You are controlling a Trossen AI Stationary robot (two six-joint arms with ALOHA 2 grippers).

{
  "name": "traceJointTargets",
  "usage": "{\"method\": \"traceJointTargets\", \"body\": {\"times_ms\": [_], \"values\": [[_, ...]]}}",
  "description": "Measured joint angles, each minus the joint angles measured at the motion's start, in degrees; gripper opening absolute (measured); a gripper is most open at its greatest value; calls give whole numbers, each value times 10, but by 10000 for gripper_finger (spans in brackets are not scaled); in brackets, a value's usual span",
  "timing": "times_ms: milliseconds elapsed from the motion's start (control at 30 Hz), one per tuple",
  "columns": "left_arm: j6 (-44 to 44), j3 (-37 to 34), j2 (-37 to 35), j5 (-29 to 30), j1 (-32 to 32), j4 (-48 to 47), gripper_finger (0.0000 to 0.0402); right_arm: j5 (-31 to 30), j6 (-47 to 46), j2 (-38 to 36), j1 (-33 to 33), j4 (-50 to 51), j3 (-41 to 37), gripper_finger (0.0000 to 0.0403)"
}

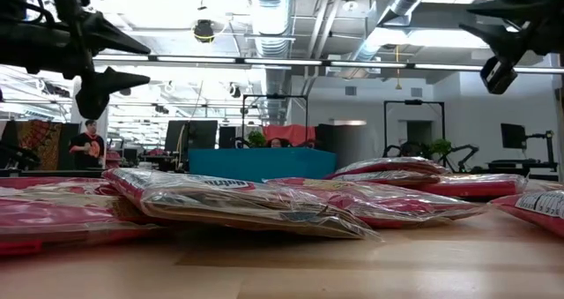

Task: Sort popcorn bags into baskets
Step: Put the red popcorn bag into the blue bin

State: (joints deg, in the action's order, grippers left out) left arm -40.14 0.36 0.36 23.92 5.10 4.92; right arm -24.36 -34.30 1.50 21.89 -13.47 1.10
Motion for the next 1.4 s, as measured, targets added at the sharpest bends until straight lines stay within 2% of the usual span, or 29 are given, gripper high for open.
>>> {"method": "traceJointTargets", "body": {"times_ms": [133, 233, 333, 533, 733, 967, 1133, 1267, 1400], "values": [[-19, 0, 0, 68, 0, 3, 206, -3, -2, 0, -6, -2, 0, 108], [-85, 0, 0, 106, 0, 6, 206, -11, -3, 0, -14, -6, 0, 108], [-130, 0, 0, 121, 0, 7, 206, -14, -18, 0, -27, -38, 0, 108], [-142, 0, 0, 139, 0, 26, 206, -12, 22, 0, -53, -122, 13, 108], [-144, 0, 0, 187, 0, 77, 206, -12, 136, 32, -85, -80, 111, 108], [-141, 0, 0, 238, 0, 95, 206, -12, 228, 148, -116, 11, 266, 108], [-174, 0, 0, 206, 0, 128, 206, -12, 267, 247, -130, 93, 372, 108], [-175, 0, 0, 162, 0, 205, 206, -10, 268, 319, -147, 143, 448, 110], [-114, 17, 1, 136, 0, 259, 206, 12, 268, 383, -160, 201, 512, 146]]}}
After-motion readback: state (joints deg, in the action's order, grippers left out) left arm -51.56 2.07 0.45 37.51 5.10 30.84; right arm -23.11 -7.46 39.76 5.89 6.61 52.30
